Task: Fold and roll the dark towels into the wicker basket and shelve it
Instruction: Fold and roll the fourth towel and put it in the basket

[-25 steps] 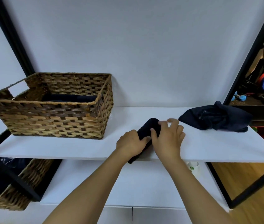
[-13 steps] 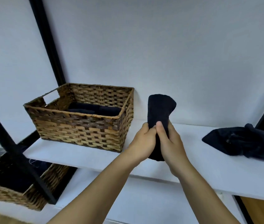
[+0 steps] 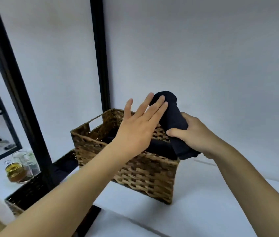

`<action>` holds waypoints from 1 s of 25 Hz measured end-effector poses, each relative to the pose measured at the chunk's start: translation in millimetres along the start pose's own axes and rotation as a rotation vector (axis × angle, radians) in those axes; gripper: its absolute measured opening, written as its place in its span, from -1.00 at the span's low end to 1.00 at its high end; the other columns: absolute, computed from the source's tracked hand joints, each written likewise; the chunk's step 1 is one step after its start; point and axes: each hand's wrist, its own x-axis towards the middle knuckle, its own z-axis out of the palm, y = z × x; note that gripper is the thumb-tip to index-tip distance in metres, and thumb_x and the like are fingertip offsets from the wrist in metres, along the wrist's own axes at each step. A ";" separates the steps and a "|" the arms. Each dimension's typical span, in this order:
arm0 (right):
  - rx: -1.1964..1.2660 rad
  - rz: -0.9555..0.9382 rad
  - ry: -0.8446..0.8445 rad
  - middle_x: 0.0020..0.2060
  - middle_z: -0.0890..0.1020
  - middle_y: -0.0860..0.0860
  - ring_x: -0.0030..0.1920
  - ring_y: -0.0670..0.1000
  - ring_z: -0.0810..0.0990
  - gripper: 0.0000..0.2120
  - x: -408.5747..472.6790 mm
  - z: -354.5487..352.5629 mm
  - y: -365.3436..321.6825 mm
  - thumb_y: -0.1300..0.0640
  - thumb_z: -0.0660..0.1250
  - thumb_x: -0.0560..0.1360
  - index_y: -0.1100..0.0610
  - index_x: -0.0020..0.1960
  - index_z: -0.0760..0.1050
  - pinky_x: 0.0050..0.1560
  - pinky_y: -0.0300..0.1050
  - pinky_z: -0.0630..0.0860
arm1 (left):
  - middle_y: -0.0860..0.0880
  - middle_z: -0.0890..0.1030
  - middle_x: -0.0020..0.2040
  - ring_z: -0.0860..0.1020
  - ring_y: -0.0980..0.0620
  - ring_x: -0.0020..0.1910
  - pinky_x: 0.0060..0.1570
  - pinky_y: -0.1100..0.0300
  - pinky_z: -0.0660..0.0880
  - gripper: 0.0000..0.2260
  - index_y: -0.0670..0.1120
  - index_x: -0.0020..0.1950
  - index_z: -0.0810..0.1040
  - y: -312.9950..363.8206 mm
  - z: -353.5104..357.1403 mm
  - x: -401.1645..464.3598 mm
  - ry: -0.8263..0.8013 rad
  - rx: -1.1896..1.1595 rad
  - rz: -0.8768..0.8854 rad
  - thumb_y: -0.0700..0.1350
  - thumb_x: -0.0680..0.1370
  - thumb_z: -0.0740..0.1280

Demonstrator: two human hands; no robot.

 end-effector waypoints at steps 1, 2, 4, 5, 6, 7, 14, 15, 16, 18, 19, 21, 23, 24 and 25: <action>-0.055 -0.002 -0.044 -0.15 0.67 -0.08 -0.23 -0.16 0.65 -0.77 13.0 1.9 -1.2 0.09 0.48 0.47 -0.05 0.07 0.51 -0.26 -0.27 0.51 | 0.01 0.17 0.64 0.06 -0.05 0.63 0.49 -0.25 0.03 -0.25 -0.03 0.63 0.13 -20.8 4.7 7.8 -0.009 0.048 0.080 -0.21 0.49 0.38; -0.129 -0.008 -0.090 -0.17 0.67 -0.10 -0.23 -0.15 0.65 -0.77 24.7 4.8 -1.9 0.08 0.49 0.46 -0.08 0.05 0.52 -0.24 -0.24 0.53 | 0.02 0.25 0.61 0.14 -0.04 0.61 0.48 -0.23 0.08 -0.29 -0.02 0.60 0.19 -40.0 9.1 16.6 -0.029 0.056 0.170 -0.19 0.50 0.39; -0.332 -0.023 -0.173 -0.15 0.67 -0.13 -0.16 -0.11 0.66 -0.74 48.4 12.9 -0.6 0.02 0.49 0.42 -0.16 0.05 0.52 -0.14 -0.13 0.59 | 0.04 0.42 0.49 0.32 -0.02 0.50 0.43 -0.11 0.25 -0.40 0.02 0.53 0.31 -72.4 17.2 34.2 -0.152 -0.053 0.279 -0.10 0.52 0.41; -0.411 -0.025 -0.195 -0.12 0.67 -0.14 -0.12 -0.09 0.66 -0.73 61.1 16.1 0.5 0.00 0.48 0.41 -0.18 0.08 0.52 -0.08 -0.08 0.61 | 0.05 0.49 0.40 0.41 -0.01 0.39 0.33 -0.04 0.35 -0.47 0.04 0.49 0.35 -84.2 22.2 42.4 -0.263 -0.153 0.275 -0.02 0.54 0.41; -0.448 -0.018 -0.203 -0.10 0.68 -0.14 -0.10 -0.08 0.65 -0.72 72.8 18.6 2.0 0.00 0.47 0.41 -0.18 0.10 0.53 -0.03 -0.03 0.62 | 0.05 0.53 0.30 0.46 0.00 0.26 0.21 0.01 0.42 -0.52 0.05 0.43 0.38 -93.5 30.1 48.9 -0.379 -0.241 0.253 0.05 0.55 0.41; -0.482 -0.013 -0.202 -0.08 0.67 -0.14 -0.08 -0.07 0.65 -0.73 82.0 20.8 3.9 0.00 0.45 0.42 -0.16 0.11 0.55 0.01 0.02 0.62 | 0.04 0.54 0.22 0.49 0.01 0.14 0.10 0.03 0.45 -0.56 0.05 0.37 0.38 -100.1 39.7 52.9 -0.487 -0.303 0.223 0.10 0.55 0.40; -0.964 0.227 -0.308 -0.06 0.59 -0.07 -0.08 -0.01 0.57 -0.49 132.1 39.5 43.7 -0.28 0.49 0.36 0.01 0.12 0.45 -0.07 -0.03 0.54 | 0.10 0.53 0.03 0.53 0.05 -0.02 -0.09 0.12 0.46 -0.78 0.08 0.15 0.40 -117.7 126.6 65.5 -0.958 -0.664 0.032 0.10 0.60 0.36; -0.945 0.305 -0.386 -0.08 0.61 -0.05 -0.08 0.00 0.60 -0.52 139.3 38.2 45.3 -0.27 0.50 0.35 0.03 0.08 0.50 -0.05 -0.01 0.56 | 0.11 0.52 0.03 0.52 0.07 -0.02 -0.11 0.16 0.45 -0.78 0.08 0.16 0.41 -114.0 135.5 69.2 -1.056 -0.703 0.030 0.09 0.61 0.36; -0.911 0.371 -0.452 -0.08 0.64 -0.04 -0.07 0.00 0.62 -0.54 146.2 38.1 46.8 -0.25 0.50 0.35 0.04 0.07 0.54 0.00 0.01 0.60 | 0.10 0.52 0.07 0.52 0.08 0.01 -0.08 0.17 0.46 -0.78 0.07 0.19 0.41 -110.0 144.4 72.0 -1.146 -0.730 0.029 0.09 0.61 0.35; -0.903 0.467 -0.554 -0.01 0.65 0.00 -0.01 0.04 0.64 -0.54 156.9 44.1 51.5 -0.21 0.49 0.38 0.06 0.12 0.58 0.10 0.05 0.61 | 0.03 0.52 0.23 0.52 0.02 0.14 0.14 0.07 0.48 -0.66 0.05 0.31 0.41 -102.9 162.3 73.0 -1.275 -0.711 0.046 0.13 0.60 0.35; -0.931 0.519 -0.608 0.05 0.64 0.02 0.04 0.06 0.63 -0.50 162.3 50.3 58.2 -0.21 0.48 0.39 0.08 0.19 0.57 0.14 0.06 0.60 | -0.01 0.49 0.34 0.50 -0.03 0.24 0.27 0.00 0.44 -0.55 0.03 0.42 0.38 -98.8 173.1 72.6 -1.334 -0.679 0.062 0.16 0.59 0.35; -0.981 0.633 -0.729 0.19 0.57 0.05 0.15 0.10 0.58 -0.41 171.7 63.5 74.3 -0.19 0.45 0.43 0.11 0.34 0.49 0.20 0.06 0.56 | -0.06 0.39 0.49 0.41 -0.11 0.40 0.41 -0.07 0.35 -0.37 -0.01 0.57 0.25 -88.9 194.3 71.8 -1.438 -0.589 0.105 0.18 0.58 0.35; -0.986 0.729 -0.794 0.31 0.51 0.10 0.25 0.14 0.53 -0.34 179.5 73.4 90.1 -0.16 0.44 0.47 0.13 0.45 0.39 0.27 0.08 0.51 | -0.08 0.33 0.54 0.37 -0.13 0.45 0.44 -0.08 0.32 -0.33 -0.05 0.60 0.20 -79.4 210.6 70.5 -1.481 -0.536 0.149 0.18 0.59 0.34; -0.990 0.749 -0.801 0.35 0.48 0.11 0.27 0.15 0.52 -0.32 181.5 77.3 95.5 -0.14 0.44 0.48 0.14 0.48 0.36 0.29 0.10 0.50 | -0.09 0.34 0.54 0.37 -0.13 0.46 0.45 -0.08 0.30 -0.34 -0.05 0.59 0.21 -75.8 213.9 69.2 -1.470 -0.514 0.176 0.18 0.59 0.34; -1.015 0.746 -0.813 0.34 0.47 0.11 0.26 0.14 0.51 -0.32 183.0 80.9 99.3 -0.14 0.43 0.50 0.16 0.48 0.33 0.27 0.09 0.50 | -0.08 0.36 0.52 0.37 -0.13 0.45 0.45 -0.12 0.25 -0.35 -0.05 0.58 0.23 -73.5 215.0 68.3 -1.437 -0.466 0.220 0.20 0.59 0.33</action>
